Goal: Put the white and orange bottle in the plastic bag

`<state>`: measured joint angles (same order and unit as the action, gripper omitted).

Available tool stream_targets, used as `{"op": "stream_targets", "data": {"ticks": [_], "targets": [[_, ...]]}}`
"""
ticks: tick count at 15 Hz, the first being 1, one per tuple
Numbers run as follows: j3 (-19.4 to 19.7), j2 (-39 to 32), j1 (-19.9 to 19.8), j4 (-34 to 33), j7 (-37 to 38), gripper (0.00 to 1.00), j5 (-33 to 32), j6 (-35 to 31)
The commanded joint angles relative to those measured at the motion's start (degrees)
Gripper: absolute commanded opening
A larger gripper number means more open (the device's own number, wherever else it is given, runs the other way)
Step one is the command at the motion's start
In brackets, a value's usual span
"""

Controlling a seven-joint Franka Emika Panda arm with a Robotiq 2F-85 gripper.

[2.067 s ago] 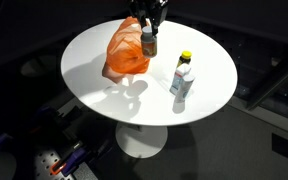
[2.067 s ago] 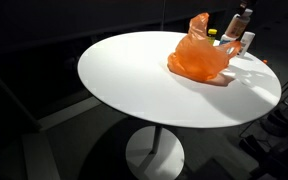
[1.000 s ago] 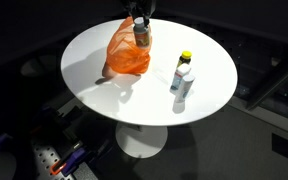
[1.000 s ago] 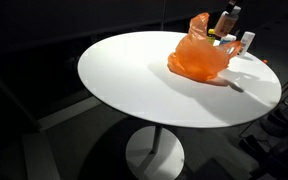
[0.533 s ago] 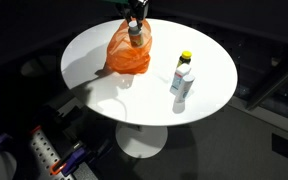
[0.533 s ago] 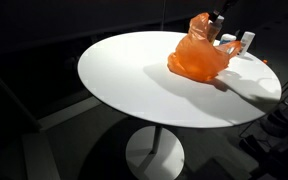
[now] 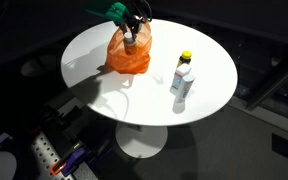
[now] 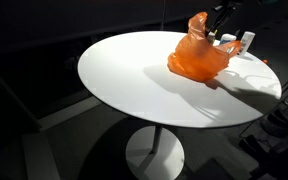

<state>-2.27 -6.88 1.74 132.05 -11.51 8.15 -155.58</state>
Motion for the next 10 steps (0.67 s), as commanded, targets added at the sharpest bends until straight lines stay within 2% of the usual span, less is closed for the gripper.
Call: {"op": "stream_targets", "data": {"ticks": [1,8,9,10], "targets": [[-1.13,-2.4,-0.77,-1.89,-0.8,0.19,1.7,0.7],[-0.27,-4.95,0.69,-3.74,4.13,0.19,-5.79,4.73],[-0.18,-5.15,0.75,-4.06,4.59,0.29,-6.96,5.59],[-0.17,-5.27,0.73,-4.31,5.04,0.66,-7.86,6.33]]}}
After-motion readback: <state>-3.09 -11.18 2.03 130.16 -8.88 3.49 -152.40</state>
